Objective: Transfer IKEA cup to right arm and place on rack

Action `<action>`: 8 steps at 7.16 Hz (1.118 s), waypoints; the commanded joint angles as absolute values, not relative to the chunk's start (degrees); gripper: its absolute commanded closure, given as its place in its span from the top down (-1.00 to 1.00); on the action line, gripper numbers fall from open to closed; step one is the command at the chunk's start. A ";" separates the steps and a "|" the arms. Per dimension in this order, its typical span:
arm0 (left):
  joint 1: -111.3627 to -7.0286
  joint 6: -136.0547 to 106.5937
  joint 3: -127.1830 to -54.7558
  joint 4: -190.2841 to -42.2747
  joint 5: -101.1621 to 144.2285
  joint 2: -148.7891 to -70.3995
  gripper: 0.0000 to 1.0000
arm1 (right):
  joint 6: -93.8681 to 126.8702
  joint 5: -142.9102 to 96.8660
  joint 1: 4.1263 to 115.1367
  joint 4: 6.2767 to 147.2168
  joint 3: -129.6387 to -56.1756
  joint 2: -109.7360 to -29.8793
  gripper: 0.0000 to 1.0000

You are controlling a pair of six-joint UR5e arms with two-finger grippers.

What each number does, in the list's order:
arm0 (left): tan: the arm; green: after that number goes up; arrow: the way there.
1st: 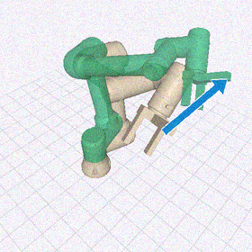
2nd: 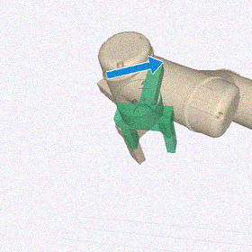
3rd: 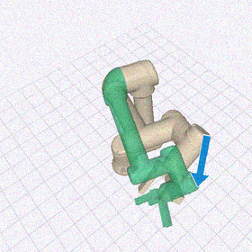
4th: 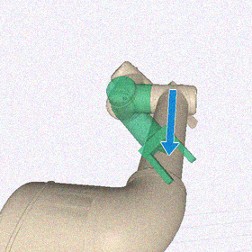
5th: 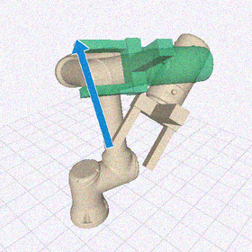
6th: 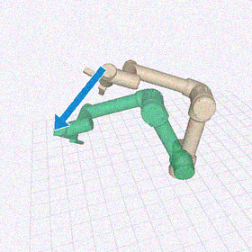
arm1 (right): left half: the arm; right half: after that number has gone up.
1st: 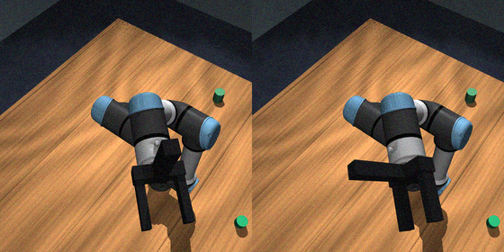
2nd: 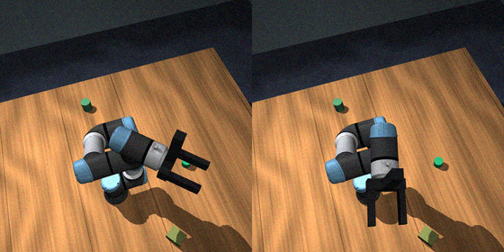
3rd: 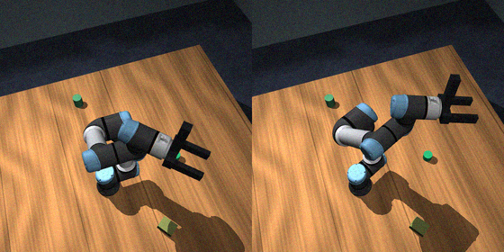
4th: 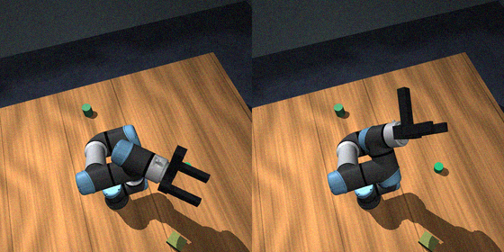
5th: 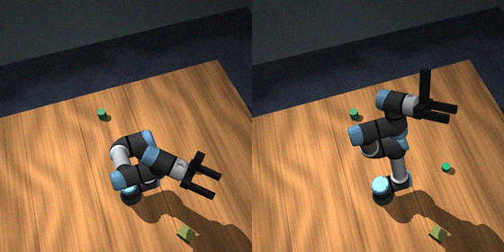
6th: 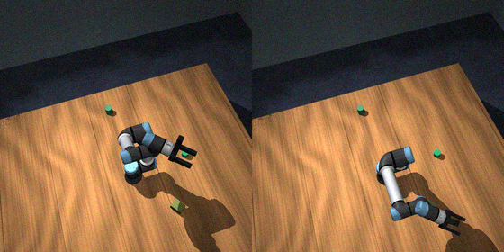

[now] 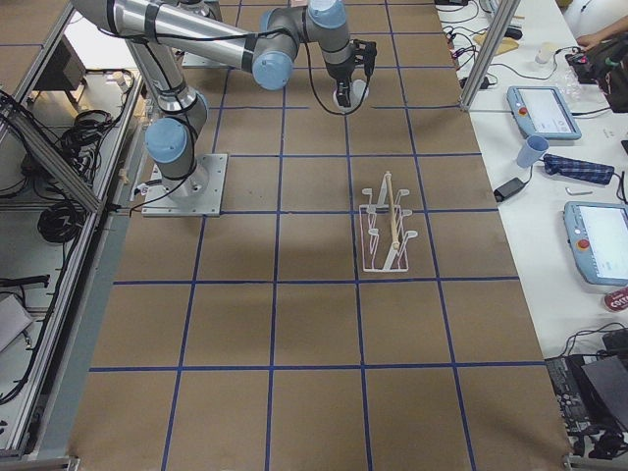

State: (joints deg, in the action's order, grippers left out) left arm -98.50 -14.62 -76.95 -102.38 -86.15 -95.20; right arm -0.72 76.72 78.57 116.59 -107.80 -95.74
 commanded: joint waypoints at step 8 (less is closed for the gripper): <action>-95.45 -7.55 -86.05 -86.39 -86.92 -90.71 1.00 | -8.88 94.40 64.25 144.02 -118.90 -92.11 -0.91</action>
State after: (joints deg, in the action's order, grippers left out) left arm -95.67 -7.38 -86.25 -86.12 -86.59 -91.14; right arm -8.80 94.36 64.29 138.67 -116.26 -92.44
